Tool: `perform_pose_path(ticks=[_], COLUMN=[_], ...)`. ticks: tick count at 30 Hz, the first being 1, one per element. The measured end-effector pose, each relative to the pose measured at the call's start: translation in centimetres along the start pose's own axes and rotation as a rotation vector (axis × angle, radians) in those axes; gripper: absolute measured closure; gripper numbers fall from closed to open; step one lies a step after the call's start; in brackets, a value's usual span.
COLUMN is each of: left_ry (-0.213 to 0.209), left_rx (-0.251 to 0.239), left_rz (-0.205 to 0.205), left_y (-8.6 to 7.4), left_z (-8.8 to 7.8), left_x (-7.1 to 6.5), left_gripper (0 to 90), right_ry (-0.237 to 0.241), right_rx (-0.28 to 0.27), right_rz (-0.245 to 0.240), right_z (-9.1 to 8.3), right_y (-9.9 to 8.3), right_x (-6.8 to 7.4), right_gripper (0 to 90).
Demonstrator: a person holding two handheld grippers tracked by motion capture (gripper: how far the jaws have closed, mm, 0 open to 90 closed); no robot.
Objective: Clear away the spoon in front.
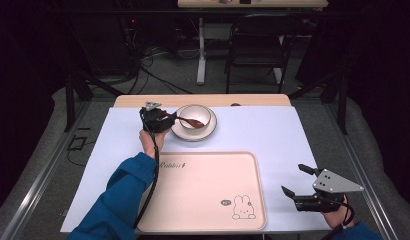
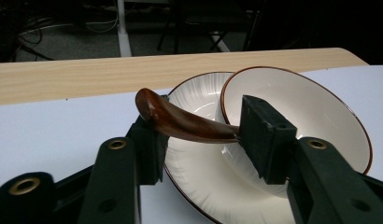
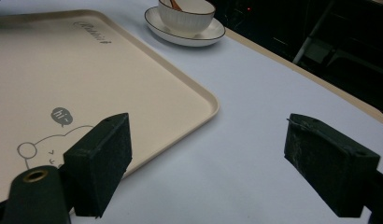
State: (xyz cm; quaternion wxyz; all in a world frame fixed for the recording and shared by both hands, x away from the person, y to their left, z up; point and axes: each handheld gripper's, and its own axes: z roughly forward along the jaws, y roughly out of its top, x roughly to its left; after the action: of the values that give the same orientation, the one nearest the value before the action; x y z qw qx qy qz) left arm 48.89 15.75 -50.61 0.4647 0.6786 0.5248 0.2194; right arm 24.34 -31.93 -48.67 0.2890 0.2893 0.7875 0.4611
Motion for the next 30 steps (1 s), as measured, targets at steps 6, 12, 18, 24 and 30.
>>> perform_pose_path(ticks=[6,12,18,24,30], left_ry=[-0.012,-0.046,-0.077,-0.146,-0.207], left_rx=[-0.036,-0.071,-0.083,-0.104,-0.122], left_rz=[-0.014,-0.012,-0.008,-0.009,0.028], left_y=[0.0,0.1,0.2,0.4,0.7], left_z=[-0.2,-0.6,-0.8,-1.2,-1.4], left_x=[-0.1,-0.3,-0.4,-0.5,-1.0], left_gripper=[59.6,65.7,69.4,75.9,83.0], right_ry=[0.000,-0.001,-0.001,-0.001,-0.001], right_rx=[0.001,0.002,0.003,0.003,0.003], right_rz=[0.000,-0.001,0.000,-0.001,-0.001], right_z=[0.0,0.0,0.0,0.0,0.0], right_y=[0.0,0.0,0.0,0.0,0.0], right_x=[0.0,0.0,0.0,0.0,0.0], right_gripper=[14.2,14.2,14.2,14.2,14.1])
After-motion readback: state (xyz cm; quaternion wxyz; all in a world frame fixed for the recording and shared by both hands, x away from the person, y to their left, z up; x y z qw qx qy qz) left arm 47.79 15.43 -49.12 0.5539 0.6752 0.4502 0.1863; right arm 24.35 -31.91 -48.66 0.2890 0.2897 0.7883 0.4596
